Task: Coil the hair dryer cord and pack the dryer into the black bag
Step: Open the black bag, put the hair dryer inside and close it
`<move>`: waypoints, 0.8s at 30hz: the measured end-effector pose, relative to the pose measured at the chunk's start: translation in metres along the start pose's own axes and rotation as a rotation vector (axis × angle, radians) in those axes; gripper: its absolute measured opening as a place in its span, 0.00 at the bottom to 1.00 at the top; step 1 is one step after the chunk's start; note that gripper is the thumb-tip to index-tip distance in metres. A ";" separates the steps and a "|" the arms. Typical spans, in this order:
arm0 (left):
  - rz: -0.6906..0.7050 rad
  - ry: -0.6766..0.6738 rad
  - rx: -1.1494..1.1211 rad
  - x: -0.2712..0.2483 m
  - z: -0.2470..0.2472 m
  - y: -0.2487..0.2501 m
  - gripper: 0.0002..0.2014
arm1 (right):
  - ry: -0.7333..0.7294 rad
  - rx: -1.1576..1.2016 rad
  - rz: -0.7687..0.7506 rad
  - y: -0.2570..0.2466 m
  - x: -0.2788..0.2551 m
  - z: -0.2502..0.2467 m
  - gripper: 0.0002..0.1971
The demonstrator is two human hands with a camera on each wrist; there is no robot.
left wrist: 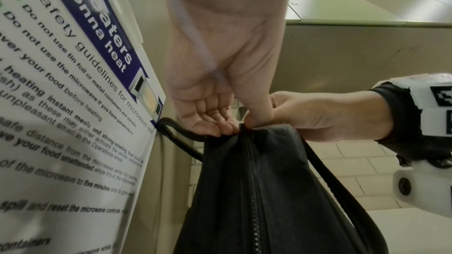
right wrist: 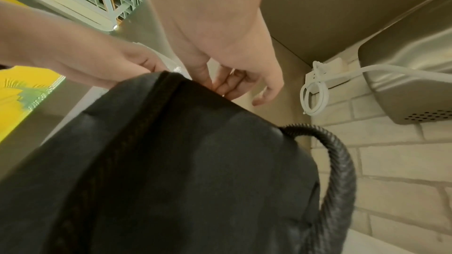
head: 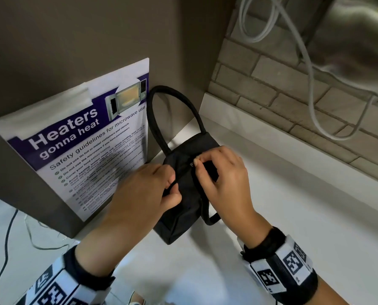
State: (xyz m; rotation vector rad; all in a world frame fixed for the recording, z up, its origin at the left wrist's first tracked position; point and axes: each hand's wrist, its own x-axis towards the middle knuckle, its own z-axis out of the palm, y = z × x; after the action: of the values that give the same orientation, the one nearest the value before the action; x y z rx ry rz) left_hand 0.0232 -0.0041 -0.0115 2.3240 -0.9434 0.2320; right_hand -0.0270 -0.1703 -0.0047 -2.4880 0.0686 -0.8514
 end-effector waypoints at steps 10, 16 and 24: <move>-0.033 0.065 -0.036 0.002 0.010 0.011 0.14 | -0.016 0.157 0.036 -0.008 -0.005 -0.008 0.04; 0.019 0.013 0.077 0.006 0.011 0.013 0.08 | -0.005 -0.186 -0.291 -0.008 -0.014 -0.004 0.05; 0.024 0.021 0.188 0.006 0.011 0.008 0.07 | -0.042 -0.087 0.069 0.077 0.043 -0.013 0.03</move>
State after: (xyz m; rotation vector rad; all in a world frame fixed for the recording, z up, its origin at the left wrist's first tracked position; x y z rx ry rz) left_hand 0.0213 -0.0181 -0.0141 2.4764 -0.9758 0.3679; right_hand 0.0086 -0.2515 -0.0089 -2.5670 0.1800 -0.7824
